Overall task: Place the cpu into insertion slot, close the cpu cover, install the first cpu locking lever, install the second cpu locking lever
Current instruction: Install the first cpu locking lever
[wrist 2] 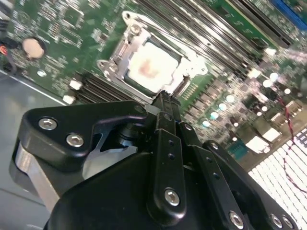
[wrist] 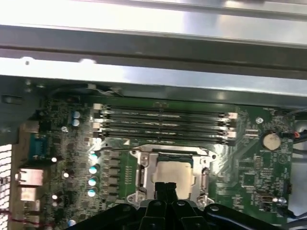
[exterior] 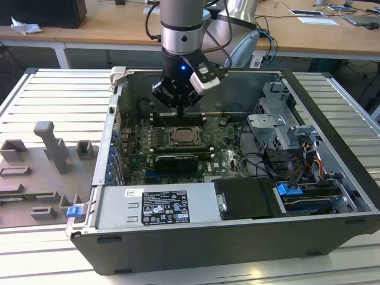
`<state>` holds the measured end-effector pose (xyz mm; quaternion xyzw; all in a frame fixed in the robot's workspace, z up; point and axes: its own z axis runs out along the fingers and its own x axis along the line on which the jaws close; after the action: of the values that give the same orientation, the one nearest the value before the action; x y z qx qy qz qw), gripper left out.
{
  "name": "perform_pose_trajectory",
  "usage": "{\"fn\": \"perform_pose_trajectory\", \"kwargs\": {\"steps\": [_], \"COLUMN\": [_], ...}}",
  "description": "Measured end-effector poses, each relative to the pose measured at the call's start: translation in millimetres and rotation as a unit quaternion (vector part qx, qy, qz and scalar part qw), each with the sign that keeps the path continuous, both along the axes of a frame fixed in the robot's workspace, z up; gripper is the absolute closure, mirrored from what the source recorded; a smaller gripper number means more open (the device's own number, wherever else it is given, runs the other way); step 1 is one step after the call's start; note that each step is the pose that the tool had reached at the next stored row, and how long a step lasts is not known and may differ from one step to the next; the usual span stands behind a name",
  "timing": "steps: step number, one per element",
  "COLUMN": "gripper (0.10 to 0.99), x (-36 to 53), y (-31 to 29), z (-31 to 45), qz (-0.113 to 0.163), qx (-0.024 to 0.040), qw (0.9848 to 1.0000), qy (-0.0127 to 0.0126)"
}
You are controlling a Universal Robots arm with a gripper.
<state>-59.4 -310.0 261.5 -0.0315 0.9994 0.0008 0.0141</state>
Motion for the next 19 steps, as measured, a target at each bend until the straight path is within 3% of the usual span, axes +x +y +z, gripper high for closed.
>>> {"fn": "perform_pose_trajectory", "kwargs": {"steps": [6,10,14,19], "gripper": [0.98,0.98,0.98,0.98], "x": [-29.0,-35.4,-52.2,-58.8], "y": [0.0,0.0,0.2,1.4], "z": [-0.2,-1.0,-1.3,-1.5], "qz": [-0.001,-0.01,-0.011,-0.011], "qx": [0.0019,0.0018,0.0019,0.0019], "qw": [1.0,0.9999,0.9999,0.9999], "qy": [0.0,0.0001,0.0,0.0]}}
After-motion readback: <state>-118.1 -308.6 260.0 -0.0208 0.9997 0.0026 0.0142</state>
